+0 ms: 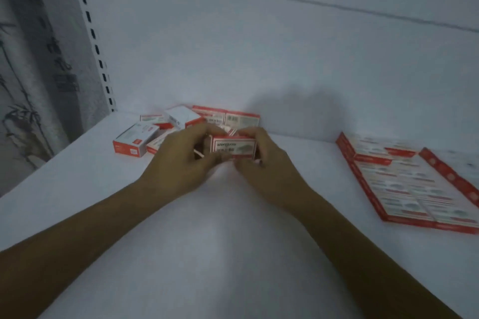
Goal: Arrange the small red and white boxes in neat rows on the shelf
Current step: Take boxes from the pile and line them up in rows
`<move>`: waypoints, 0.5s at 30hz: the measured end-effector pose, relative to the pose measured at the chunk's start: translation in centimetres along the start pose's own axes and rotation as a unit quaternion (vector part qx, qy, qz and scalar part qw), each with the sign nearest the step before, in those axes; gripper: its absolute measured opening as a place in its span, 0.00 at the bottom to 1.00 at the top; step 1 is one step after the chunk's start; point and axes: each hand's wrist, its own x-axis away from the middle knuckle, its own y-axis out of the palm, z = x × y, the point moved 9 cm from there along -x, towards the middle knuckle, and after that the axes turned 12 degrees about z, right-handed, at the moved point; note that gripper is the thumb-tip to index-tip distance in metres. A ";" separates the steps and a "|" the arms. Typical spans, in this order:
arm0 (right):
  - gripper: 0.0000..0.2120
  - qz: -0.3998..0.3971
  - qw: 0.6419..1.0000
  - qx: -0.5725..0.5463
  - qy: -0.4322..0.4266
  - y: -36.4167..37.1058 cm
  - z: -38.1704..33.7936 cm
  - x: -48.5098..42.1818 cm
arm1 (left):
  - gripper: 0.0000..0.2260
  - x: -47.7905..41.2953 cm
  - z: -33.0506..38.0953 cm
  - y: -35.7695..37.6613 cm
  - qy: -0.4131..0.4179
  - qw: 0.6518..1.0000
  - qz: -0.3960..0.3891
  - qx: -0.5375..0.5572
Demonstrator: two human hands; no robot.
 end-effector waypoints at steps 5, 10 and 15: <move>0.22 0.006 0.998 -0.024 -0.064 -6.7 -4.0 -0.9 | 0.12 -1.3 6.2 -1.4 -0.039 0.996 0.037 0.075; 0.21 0.069 0.988 0.026 -0.134 -16.7 -3.8 1.0 | 0.13 -1.1 13.3 3.1 -0.070 0.979 0.059 0.184; 0.18 0.033 0.966 0.215 -0.136 -24.3 2.2 3.1 | 0.08 0.0 18.0 13.2 -0.063 0.980 0.013 0.186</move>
